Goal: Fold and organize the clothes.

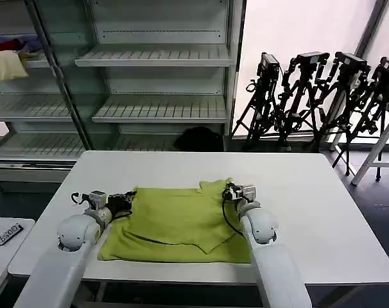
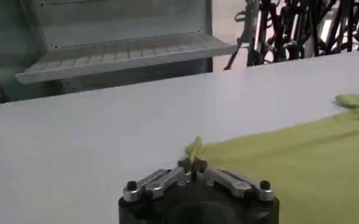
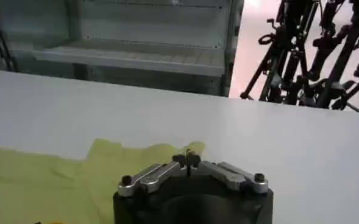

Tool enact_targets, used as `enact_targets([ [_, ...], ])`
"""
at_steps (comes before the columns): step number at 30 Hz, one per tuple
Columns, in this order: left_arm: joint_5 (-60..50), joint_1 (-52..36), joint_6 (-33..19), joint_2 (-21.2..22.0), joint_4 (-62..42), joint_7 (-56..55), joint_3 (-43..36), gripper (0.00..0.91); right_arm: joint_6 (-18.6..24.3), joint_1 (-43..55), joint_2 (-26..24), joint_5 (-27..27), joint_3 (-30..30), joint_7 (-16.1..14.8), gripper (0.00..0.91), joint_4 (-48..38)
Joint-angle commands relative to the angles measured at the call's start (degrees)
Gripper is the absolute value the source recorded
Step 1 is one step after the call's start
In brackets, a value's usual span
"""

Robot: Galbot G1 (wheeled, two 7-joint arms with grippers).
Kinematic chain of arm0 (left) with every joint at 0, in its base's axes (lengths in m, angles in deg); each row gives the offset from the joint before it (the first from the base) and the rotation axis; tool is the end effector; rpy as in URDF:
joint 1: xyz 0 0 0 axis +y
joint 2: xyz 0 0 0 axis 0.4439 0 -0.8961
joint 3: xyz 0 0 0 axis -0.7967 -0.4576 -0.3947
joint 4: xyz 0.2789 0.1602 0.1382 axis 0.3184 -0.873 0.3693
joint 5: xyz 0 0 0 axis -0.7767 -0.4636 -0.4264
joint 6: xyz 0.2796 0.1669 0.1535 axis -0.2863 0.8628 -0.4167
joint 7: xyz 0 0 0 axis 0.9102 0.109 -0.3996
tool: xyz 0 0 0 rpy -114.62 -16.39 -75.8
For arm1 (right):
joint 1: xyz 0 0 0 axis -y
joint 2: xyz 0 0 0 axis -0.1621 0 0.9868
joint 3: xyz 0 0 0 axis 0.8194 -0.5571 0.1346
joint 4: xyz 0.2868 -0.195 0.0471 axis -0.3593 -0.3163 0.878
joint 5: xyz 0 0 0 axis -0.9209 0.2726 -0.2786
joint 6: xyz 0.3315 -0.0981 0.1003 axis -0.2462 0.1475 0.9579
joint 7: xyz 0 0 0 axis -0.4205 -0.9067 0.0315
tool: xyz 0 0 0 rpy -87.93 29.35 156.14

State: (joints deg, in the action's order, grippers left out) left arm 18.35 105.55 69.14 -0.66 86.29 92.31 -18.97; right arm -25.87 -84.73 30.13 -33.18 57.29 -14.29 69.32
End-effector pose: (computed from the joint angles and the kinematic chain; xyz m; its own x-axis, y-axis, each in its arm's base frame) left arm 0.4140 0.1238 -0.2686 -0.8512 0.2252 0.4741 0.2723 0.9617 0.0321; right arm 0.4339 0.0410 -0.2614 -0.9143 -0.1843 0.3607 -0.2012 0.9795 -0.0096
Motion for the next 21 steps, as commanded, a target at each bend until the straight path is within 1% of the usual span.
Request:
enact_targets([
  [1, 4.2, 1.0, -0.2, -0.6, 3.7, -0.8, 1.8, 0.000, 0.0, -1.5, -0.9, -4.0, -0.8, 0.9, 0.000, 6.7],
  [8, 5.6, 5.1, -0.2, -1.4, 9.7, -0.1, 4.4, 0.000, 0.0, -5.9, -1.8, -4.0, -0.7, 0.8, 0.000, 11.7],
  [14, 7.7, 12.7, -0.6, -1.8, 15.2, 1.9, 9.0, 0.000, 0.0, -12.9, -2.5, -3.9, -0.1, 0.4, 0.000, 17.4],
  [17, 7.7, 16.3, -1.9, -1.9, 17.1, 3.3, 10.7, 0.000, 0.0, -16.8, -2.5, -3.6, 0.1, 0.1, 0.000, 19.9],
  [21, 7.6, 19.3, -2.3, -1.8, 18.2, 4.4, 12.4, 0.000, 0.0, -20.7, -2.3, -3.1, 0.4, -0.2, 0.000, 22.9],
])
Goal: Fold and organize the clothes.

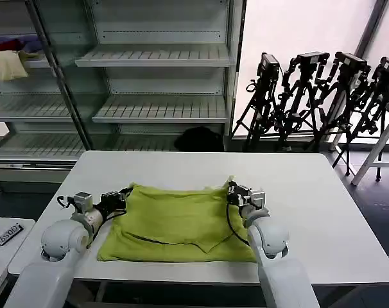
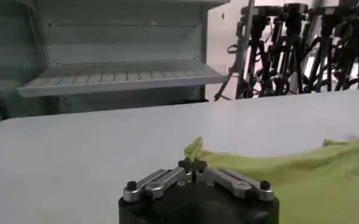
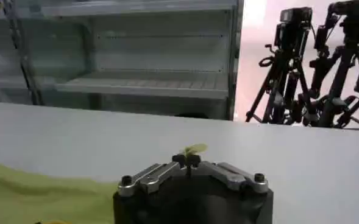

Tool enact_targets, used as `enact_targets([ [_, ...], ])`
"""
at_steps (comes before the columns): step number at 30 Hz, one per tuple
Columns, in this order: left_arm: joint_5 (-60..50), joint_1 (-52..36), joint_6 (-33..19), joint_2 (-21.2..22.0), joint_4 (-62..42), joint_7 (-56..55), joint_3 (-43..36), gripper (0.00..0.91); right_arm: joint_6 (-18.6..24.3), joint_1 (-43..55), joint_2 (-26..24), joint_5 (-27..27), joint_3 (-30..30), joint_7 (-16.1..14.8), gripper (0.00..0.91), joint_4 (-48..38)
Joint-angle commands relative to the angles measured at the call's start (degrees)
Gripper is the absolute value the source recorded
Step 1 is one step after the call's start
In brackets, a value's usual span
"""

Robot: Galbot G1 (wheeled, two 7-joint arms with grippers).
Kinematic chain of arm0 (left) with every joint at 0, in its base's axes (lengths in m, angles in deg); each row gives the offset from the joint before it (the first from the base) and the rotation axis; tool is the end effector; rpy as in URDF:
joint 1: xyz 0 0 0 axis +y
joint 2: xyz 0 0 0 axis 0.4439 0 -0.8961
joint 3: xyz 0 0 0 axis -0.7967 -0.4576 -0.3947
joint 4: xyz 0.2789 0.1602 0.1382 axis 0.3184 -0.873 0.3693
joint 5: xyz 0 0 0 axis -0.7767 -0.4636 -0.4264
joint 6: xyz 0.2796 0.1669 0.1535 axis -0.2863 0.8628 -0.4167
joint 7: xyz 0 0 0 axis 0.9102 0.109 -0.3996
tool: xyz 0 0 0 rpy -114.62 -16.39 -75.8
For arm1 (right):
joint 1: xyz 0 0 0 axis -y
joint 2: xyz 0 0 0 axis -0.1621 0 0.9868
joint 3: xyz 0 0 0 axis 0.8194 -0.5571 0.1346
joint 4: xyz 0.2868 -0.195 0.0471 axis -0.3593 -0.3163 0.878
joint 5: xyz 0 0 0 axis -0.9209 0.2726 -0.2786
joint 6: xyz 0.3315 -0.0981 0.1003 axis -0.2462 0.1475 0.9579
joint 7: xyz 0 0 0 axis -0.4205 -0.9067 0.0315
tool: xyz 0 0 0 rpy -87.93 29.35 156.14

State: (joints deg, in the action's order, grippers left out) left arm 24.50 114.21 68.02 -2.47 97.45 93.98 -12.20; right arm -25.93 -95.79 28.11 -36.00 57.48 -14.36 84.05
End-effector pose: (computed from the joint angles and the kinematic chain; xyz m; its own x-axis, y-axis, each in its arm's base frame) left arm 0.3642 0.1368 -0.2422 -0.8773 0.2970 0.3770 0.3027 0.9520 -0.0456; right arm 0.3609 0.0346 -0.2501 -0.9240 -0.2320 0.3041 -0.2331 0.9719 0.0332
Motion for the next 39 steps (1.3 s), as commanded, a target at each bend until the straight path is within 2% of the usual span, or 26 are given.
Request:
enact_targets([
  [1, 1.5, 11.3, -1.3, -0.1, 7.3, 3.0, 6.4, 0.000, 0.1, -10.3, -0.3, -0.3, 0.4, -0.2, 0.000, 8.8],
  [9, 0.5, 16.3, -2.4, -0.3, 10.0, 4.7, 8.7, 0.000, 0.1, -15.1, -1.3, 0.1, 1.6, -1.1, 0.000, 14.3],
  [25, -5.1, 19.1, -4.6, -0.6, 9.9, 6.3, 9.4, 0.000, 0.2, -18.2, -1.2, 3.5, 2.2, -2.9, 0.000, 16.0],
  [33, -7.5, 19.9, -5.6, -1.0, 10.3, 7.4, 9.7, 0.000, 0.2, -19.4, -1.0, 9.0, 2.3, -3.1, 0.000, 15.6],
  [39, -8.7, 21.0, -5.7, -1.2, 11.3, 7.6, 9.7, 0.000, 0.2, -19.8, -1.2, 10.8, 2.4, -3.0, 0.000, 15.6],
])
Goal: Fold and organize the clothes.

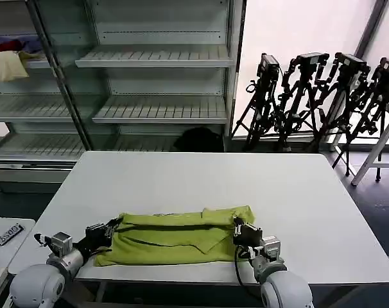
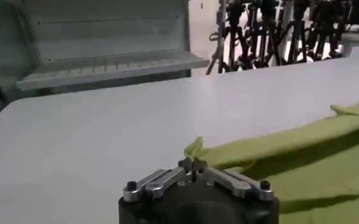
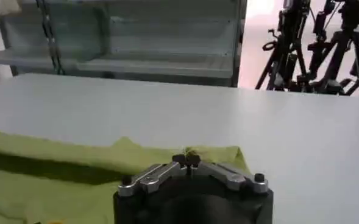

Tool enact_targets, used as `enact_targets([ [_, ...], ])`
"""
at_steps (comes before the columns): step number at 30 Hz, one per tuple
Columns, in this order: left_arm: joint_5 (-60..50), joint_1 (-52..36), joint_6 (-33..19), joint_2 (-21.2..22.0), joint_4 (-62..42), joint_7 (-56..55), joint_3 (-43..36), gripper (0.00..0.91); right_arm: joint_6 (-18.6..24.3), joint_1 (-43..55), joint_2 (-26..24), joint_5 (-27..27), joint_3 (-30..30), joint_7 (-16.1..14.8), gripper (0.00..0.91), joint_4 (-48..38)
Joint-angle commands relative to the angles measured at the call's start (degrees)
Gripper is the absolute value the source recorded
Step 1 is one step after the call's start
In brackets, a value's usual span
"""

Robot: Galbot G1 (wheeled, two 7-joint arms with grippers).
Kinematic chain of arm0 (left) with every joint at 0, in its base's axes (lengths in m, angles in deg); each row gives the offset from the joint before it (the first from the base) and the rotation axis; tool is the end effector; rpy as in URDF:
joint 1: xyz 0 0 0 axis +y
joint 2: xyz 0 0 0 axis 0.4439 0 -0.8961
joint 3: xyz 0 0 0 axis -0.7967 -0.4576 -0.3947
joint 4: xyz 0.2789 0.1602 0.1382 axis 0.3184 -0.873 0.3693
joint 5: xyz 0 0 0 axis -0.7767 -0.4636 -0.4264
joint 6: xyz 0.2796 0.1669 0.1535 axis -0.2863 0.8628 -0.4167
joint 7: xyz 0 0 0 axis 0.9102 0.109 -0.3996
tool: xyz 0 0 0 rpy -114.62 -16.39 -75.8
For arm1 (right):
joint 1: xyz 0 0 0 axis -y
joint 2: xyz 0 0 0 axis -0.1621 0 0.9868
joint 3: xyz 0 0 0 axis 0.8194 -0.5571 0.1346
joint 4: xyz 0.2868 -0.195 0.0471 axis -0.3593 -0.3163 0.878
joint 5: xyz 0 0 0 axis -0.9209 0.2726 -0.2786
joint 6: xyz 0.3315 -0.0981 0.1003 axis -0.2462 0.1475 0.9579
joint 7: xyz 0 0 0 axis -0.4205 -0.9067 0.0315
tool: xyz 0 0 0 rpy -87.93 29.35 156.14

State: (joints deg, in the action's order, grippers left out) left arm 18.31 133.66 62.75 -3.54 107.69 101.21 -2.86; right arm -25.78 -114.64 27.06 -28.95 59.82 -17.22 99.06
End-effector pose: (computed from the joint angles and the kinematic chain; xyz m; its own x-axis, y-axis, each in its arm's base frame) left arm 0.2691 0.1574 -0.2633 -0.8491 0.3195 0.4207 0.3656 0.9303 0.0313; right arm 0.2545 0.0215 -0.2594 -0.9079 -0.2084 0.3638 -0.2362 0.9711 -0.0332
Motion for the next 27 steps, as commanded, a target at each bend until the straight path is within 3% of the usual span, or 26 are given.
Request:
enact_targets([
  [1, -2.9, 1.7, -0.5, -0.1, 1.1, 0.4, 0.4, 0.010, 0.0, -1.0, -0.2, 3.8, 0.1, -0.1, 0.000, 0.6],
  [13, -5.9, 3.0, -0.6, 0.2, 2.7, 0.3, 0.6, 0.010, 0.0, -1.9, -0.2, 6.4, 0.4, -0.4, 0.000, 0.5],
  [14, -6.2, 3.1, -0.6, 0.2, 2.8, 0.3, 0.6, 0.010, 0.0, -1.9, -0.2, 6.7, 0.3, -0.5, 0.091, 0.5],
  [15, -6.8, 3.1, -0.6, 0.3, 2.8, 0.2, 0.6, 0.010, 0.0, -1.9, -0.2, 7.5, 0.3, -0.6, 0.856, 0.3],
  [16, -8.1, 3.2, -0.9, 0.5, 2.8, 0.3, 0.5, 0.020, 0.0, -1.9, -0.1, 8.1, 0.1, -0.4, 0.907, 0.1],
  [17, -8.1, 3.3, -0.9, 0.6, 2.8, 0.2, 0.4, 0.121, 0.0, -1.9, 0.0, 9.0, 0.1, -0.7, 0.907, 0.0],
  [18, -8.0, 3.3, -0.5, 0.7, 2.9, -0.1, 0.3, 0.907, 0.1, -2.0, 0.3, 10.5, 0.0, -0.9, 0.907, -0.3],
  [27, -7.4, 3.2, -0.6, 2.1, 3.2, -1.2, 0.3, 0.907, 0.1, -2.7, 0.6, 15.0, -0.4, -0.3, 0.907, -0.4],
])
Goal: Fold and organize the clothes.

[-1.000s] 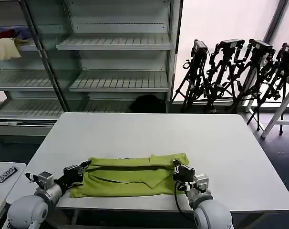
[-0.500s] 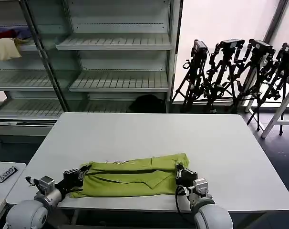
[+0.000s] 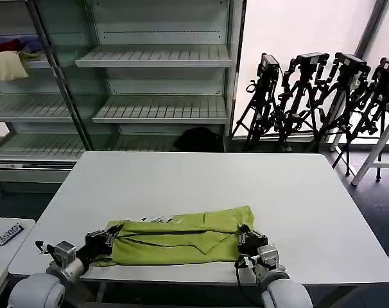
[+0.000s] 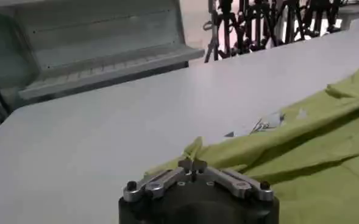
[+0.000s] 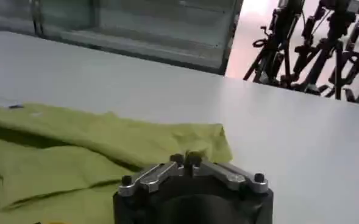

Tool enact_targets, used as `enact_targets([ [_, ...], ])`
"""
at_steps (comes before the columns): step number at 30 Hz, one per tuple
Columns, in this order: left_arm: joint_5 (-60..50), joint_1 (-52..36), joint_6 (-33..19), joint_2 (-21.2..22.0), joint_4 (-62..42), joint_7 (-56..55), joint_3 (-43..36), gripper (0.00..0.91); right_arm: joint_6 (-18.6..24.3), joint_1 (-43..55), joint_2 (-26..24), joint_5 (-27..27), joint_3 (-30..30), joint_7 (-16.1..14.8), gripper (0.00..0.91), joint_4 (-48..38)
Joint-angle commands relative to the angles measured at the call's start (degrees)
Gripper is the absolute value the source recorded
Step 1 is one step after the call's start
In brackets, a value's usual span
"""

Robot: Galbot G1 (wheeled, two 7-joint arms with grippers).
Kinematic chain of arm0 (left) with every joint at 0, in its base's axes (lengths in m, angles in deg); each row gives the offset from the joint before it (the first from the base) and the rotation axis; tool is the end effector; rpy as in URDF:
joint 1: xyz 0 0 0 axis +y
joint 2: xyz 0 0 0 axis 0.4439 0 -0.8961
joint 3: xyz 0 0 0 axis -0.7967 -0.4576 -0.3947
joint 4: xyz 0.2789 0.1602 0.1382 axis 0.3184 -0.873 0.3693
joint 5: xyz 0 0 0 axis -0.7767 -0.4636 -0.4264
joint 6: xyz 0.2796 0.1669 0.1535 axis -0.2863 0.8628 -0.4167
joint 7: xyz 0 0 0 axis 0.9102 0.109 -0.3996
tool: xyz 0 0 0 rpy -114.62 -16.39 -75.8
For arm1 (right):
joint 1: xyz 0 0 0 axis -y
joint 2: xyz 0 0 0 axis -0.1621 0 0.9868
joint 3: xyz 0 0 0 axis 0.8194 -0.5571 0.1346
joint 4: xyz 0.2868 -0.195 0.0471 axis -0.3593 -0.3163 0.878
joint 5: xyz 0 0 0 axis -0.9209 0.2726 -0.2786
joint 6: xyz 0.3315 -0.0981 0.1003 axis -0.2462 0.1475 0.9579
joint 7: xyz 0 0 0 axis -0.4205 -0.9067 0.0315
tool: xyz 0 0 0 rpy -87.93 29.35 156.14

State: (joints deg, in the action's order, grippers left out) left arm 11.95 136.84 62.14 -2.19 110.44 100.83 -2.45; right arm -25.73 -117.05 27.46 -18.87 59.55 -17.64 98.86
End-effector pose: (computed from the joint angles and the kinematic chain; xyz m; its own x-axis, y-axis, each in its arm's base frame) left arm 0.2518 0.1466 -0.2652 -0.8524 0.2809 0.4410 0.3657 0.9231 0.1188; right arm 0.2433 0.0242 -0.2711 -0.9059 -0.1249 0.4047 -0.2146 0.9592 -0.1842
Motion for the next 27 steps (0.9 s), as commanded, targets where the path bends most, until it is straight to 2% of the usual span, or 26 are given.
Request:
enact_targets([
  [1, -0.7, 0.0, 0.1, 1.0, 0.6, -1.0, -0.1, 0.907, 0.0, -0.3, 0.2, 5.3, 0.0, 0.1, 0.907, -0.2],
  [5, 0.8, -0.3, 0.2, 1.6, 1.3, -2.1, 0.2, 0.907, 0.0, -0.4, 0.1, 6.0, 0.1, 0.1, 0.907, -0.2],
  [8, 5.8, -0.7, -0.3, 2.8, 2.4, -4.4, 1.2, 0.907, 0.1, -0.6, 0.2, 5.5, 0.3, 0.3, 0.907, 0.2],
  [11, 7.2, -0.5, -1.4, 4.0, 3.2, -7.8, 2.0, 0.907, 0.2, -0.5, 0.3, 1.5, 0.6, 1.3, 0.907, 1.2],
  [12, 7.2, -0.1, -1.7, 4.4, 3.6, -9.5, 2.2, 0.907, 1.8, -0.3, 0.6, -3.6, 1.3, 2.4, 0.907, 2.5],
  [14, 6.6, 0.8, -1.9, 5.9, 4.2, -13.0, 2.4, 0.907, 2.5, 0.6, 0.8, -7.8, 2.1, 3.5, 0.907, 3.8],
  [15, 5.5, 2.0, -1.9, 6.6, 4.7, -15.0, 2.4, 0.907, 3.4, 1.7, 0.8, -12.4, 2.7, 4.6, 0.907, 4.7],
  [18, 2.9, 4.5, -2.5, 9.5, 5.4, -19.1, 1.9, 0.907, 4.6, 4.8, 0.5, -17.6, 4.2, 6.1, 0.907, 5.9],
  [22, 1.6, 6.3, -3.1, 13.4, 5.3, -23.1, 0.5, 0.907, 4.1, 7.6, 0.2, -18.8, 5.5, 7.2, 0.907, 5.9],
  [27, 1.2, 6.5, -3.0, 15.3, 5.0, -25.5, -1.0, 0.907, 3.7, 8.2, 0.3, -18.7, 5.6, 7.3, 0.907, 5.3],
])
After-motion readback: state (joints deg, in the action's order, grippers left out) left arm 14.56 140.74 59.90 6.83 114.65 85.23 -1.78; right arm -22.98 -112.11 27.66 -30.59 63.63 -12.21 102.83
